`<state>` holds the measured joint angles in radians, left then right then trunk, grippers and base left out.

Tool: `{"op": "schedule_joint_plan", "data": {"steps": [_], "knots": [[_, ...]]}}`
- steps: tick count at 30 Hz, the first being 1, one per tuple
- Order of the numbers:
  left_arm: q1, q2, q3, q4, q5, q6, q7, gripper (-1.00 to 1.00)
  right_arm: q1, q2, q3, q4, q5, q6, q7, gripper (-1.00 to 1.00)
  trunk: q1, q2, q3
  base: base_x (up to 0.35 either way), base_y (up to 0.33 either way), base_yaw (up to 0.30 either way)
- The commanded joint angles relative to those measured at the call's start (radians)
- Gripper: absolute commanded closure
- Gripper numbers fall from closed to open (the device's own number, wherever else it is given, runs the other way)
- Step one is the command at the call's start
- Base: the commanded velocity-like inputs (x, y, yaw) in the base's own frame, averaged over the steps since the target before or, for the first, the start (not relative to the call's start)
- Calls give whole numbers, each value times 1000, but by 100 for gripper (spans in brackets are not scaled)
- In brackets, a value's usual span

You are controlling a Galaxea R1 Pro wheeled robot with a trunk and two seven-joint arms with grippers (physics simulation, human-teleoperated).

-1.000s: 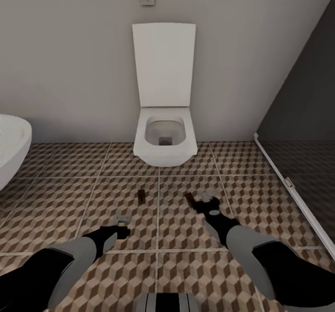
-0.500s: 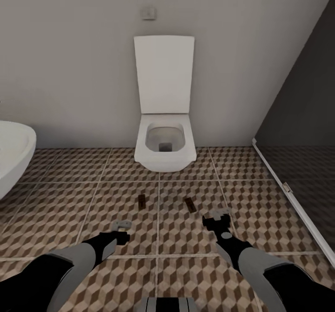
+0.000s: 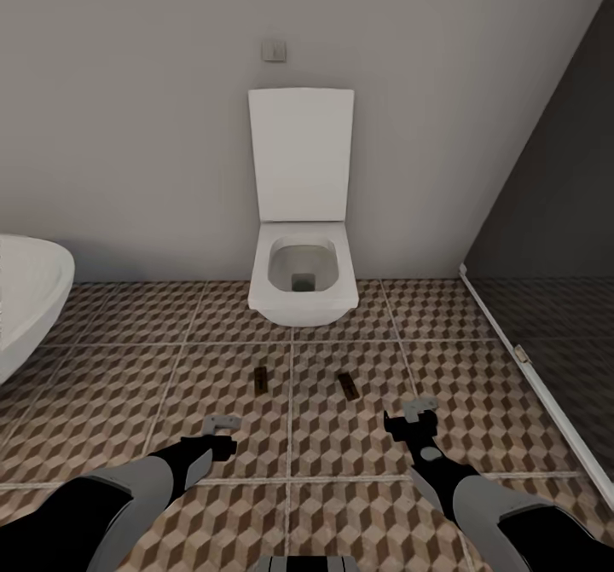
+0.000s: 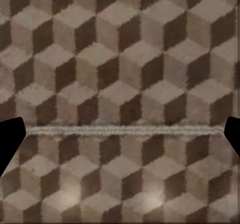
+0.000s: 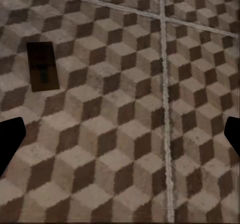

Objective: Take the four mousetraps from the cabinet in the bathroom and place them on the bathroom floor. Make sure all four end up on the same floor surface, and ensure that at least two of them are either under or directly next to the same bathroom sink.

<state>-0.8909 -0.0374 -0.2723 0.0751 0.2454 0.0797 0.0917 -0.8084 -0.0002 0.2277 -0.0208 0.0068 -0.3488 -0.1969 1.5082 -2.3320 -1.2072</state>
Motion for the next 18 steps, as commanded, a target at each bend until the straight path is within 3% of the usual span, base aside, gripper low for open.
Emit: {"op": "schedule_joint_plan", "data": {"steps": [1, 18], "knots": [[1, -1, -8, 2, 9, 2, 2, -100, 3, -2, 7, 1, 1, -5, -6, -100, -4, 7, 4, 0, 0, 0], [54, 2, -8, 3, 9, 1, 2, -100, 52, -18, 7, 1, -1, -53, -5, -100, -69, 126, 85, 0, 0, 0]]}}
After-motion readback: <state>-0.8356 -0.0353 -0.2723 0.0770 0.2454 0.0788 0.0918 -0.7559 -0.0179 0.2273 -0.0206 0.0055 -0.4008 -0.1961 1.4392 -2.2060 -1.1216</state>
